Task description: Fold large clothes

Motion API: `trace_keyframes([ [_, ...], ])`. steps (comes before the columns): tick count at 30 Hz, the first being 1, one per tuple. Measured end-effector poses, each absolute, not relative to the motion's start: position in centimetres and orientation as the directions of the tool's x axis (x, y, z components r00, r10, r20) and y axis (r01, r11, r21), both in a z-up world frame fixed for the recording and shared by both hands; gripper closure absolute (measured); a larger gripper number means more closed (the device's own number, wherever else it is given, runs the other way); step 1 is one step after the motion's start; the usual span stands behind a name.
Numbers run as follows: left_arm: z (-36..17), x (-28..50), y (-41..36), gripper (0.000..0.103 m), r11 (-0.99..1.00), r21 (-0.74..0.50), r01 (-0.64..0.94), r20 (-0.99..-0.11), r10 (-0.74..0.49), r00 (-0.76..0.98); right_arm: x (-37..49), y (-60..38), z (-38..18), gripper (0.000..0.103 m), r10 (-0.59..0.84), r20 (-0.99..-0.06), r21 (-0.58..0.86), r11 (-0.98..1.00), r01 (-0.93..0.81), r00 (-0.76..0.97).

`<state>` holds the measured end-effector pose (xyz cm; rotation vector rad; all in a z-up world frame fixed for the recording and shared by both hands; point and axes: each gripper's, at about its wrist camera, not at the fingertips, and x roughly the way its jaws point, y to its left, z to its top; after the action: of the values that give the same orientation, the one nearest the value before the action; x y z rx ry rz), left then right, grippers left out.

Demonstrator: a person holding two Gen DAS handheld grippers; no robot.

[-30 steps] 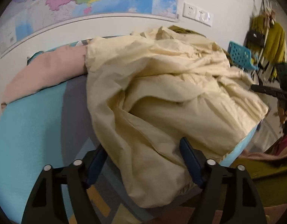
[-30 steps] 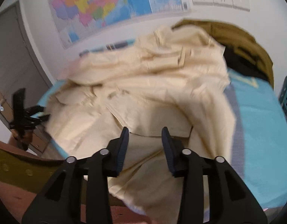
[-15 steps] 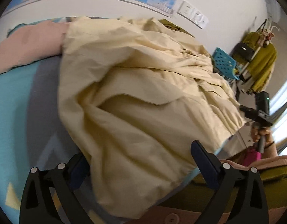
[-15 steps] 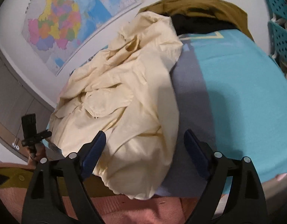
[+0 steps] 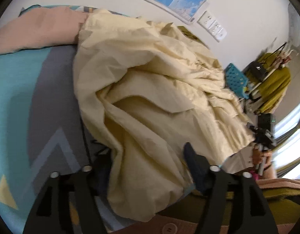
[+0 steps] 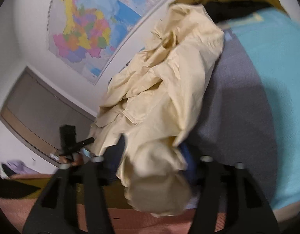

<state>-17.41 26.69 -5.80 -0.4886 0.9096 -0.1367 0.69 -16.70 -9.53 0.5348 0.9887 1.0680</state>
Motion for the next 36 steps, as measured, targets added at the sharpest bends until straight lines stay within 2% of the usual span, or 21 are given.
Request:
trace_keyframes([
  [3,-5.9,-17.2,26.2,0.026,0.885,-0.461,-0.073,-0.717,-0.322,0.618,0.1,-16.1,-9.0,0.041,0.898,-0.419,0.753,0.425,-0.503,0.131],
  [4,-5.9,-17.1,26.0,0.037,0.889,-0.451,-0.080,-0.721,-0.310,0.619,0.0,-15.9,-9.0,0.047,0.900,-0.417,0.756,0.420,-0.502,0.126],
  [5,-5.9,-17.0,25.9,0.059,0.895,-0.434,-0.101,-0.732,-0.285,0.618,-0.1,-15.7,-9.1,0.066,0.900,-0.418,0.759,0.419,-0.498,0.120],
  [6,-5.9,-16.8,25.9,0.061,0.897,-0.425,-0.124,-0.741,-0.266,0.616,-0.1,-15.7,-9.2,0.072,0.900,-0.418,0.764,0.421,-0.490,0.122],
  [8,-5.0,-17.0,25.9,0.078,0.900,-0.402,-0.165,-0.740,-0.214,0.638,-0.5,-15.9,-8.9,0.081,0.915,-0.384,0.782,0.394,-0.483,0.124],
  [10,-3.2,-17.6,25.9,0.082,0.909,-0.382,-0.164,-0.720,-0.181,0.669,-1.4,-16.1,-7.2,0.084,0.930,-0.337,0.777,0.363,-0.514,0.148],
  [14,0.6,-18.9,25.7,0.086,0.918,-0.376,-0.123,-0.664,-0.174,0.727,-3.2,-16.7,-3.4,0.087,0.951,-0.245,0.749,0.308,-0.587,0.186],
  [21,4.1,-21.7,27.8,0.086,0.870,-0.489,-0.058,-0.548,-0.256,0.796,-5.6,-18.7,0.6,0.087,0.964,-0.133,0.725,0.253,-0.641,0.230],
  [24,4.8,-21.1,27.6,0.086,0.885,-0.462,-0.060,-0.562,-0.240,0.792,-4.9,-18.7,1.1,0.087,0.963,-0.123,0.739,0.251,-0.626,0.241],
  [31,6.3,-18.8,29.5,0.085,0.873,-0.482,-0.074,-0.576,-0.252,0.777,-1.8,-17.6,2.7,0.087,0.957,-0.106,0.755,0.254,-0.605,0.271],
  [36,8.1,-16.3,30.4,0.085,0.897,-0.434,-0.082,-0.604,-0.222,0.765,1.1,-16.4,4.4,0.087,0.948,-0.126,0.749,0.284,-0.599,0.292],
])
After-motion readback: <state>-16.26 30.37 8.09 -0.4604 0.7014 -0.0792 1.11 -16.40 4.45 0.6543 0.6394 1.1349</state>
